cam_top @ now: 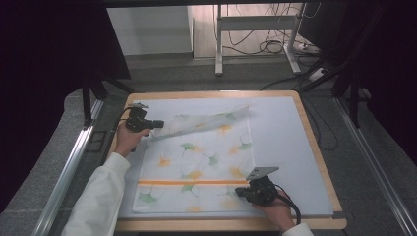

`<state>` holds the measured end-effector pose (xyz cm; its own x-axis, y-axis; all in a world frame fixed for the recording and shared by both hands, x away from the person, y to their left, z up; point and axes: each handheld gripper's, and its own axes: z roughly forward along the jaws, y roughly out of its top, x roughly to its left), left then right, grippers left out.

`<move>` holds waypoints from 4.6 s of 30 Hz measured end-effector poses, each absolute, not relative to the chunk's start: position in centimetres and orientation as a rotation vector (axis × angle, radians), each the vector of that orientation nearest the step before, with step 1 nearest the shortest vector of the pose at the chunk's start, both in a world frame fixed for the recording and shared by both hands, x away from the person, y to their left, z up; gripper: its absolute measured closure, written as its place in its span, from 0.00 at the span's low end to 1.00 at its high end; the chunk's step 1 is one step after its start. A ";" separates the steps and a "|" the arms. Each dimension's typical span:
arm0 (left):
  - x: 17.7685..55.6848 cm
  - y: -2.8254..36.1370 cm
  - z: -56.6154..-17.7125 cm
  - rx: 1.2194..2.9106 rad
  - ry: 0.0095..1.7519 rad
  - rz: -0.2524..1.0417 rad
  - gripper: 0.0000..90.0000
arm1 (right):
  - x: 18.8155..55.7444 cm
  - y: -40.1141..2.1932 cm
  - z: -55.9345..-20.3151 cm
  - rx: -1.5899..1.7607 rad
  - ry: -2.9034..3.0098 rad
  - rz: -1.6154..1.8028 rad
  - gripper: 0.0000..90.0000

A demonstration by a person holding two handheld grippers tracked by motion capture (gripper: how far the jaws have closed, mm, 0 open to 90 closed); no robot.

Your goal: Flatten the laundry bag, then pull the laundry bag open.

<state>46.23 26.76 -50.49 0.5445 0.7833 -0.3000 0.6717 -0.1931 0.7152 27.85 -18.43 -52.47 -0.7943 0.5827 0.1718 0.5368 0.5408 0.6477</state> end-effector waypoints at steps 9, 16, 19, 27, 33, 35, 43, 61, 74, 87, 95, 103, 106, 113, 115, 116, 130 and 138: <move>47.2 27.7 -50.9 1.875 1.241 0.188 0.97 | 27.9 -18.5 -52.5 0.986 2.701 1.103 0.99; 47.5 28.5 -50.8 1.833 1.265 0.215 0.93 | 27.9 -18.5 -52.5 0.987 2.702 1.108 0.99; 47.6 28.8 -50.7 1.823 1.271 0.220 0.87 | 28.0 -18.5 -52.5 0.988 2.702 1.109 0.99; 47.4 29.5 -50.0 1.804 1.244 0.251 0.68 | 28.0 -18.6 -52.5 0.994 2.704 1.112 0.99; 46.9 29.7 -49.0 1.818 1.187 0.245 0.64 | 28.0 -18.6 -52.5 0.993 2.704 1.113 0.99; 46.7 29.6 -48.8 1.826 1.166 0.243 0.64 | 28.0 -18.6 -52.5 0.993 2.704 1.112 0.99; 45.8 29.5 -48.2 1.883 1.120 0.266 0.62 | 28.0 -18.6 -52.5 0.994 2.703 1.112 0.99; 44.7 29.4 -47.8 1.899 1.056 0.238 0.56 | 28.1 -18.5 -52.5 0.996 2.702 1.113 0.99; 43.9 26.5 -48.8 1.971 0.976 0.191 0.55 | 28.1 -18.5 -52.5 0.993 2.702 1.113 0.99; 40.6 23.6 -49.0 2.059 0.848 0.174 0.52 | 28.1 -18.5 -52.5 0.990 2.699 1.110 0.99; 38.3 21.8 -48.8 2.071 0.794 0.148 0.49 | 27.9 -18.5 -52.5 0.991 2.695 1.101 0.99; 36.3 19.8 -49.3 2.076 0.790 0.124 0.45 | 27.8 -18.4 -52.5 0.994 2.684 1.095 0.99; 35.4 19.1 -49.4 2.077 0.776 0.181 0.46 | 27.7 -18.4 -52.5 0.995 2.681 1.093 0.99; 33.2 17.9 -49.2 2.056 0.741 0.188 0.45 | 27.5 -18.4 -52.4 0.989 2.665 1.084 0.99; 32.4 17.6 -49.2 2.050 0.737 0.183 0.44 | 27.4 -18.4 -52.4 0.987 2.659 1.080 0.99; 32.0 17.4 -49.2 2.052 0.734 0.183 0.44 | 27.3 -18.4 -52.4 0.987 2.654 1.077 0.99; 29.5 14.5 -49.7 2.092 0.679 0.184 0.43 | 25.9 -20.1 -51.9 1.009 2.610 1.093 0.99; 29.1 12.8 -49.4 2.104 0.637 0.166 0.42 | 25.3 -20.5 -51.9 1.020 2.601 1.100 0.99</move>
<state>29.10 12.79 -49.39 0.8579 0.5001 -0.1183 0.3786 -0.4594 0.8035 25.28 -20.48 -51.88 -0.7608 0.6363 0.1274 0.5346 0.5034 0.6788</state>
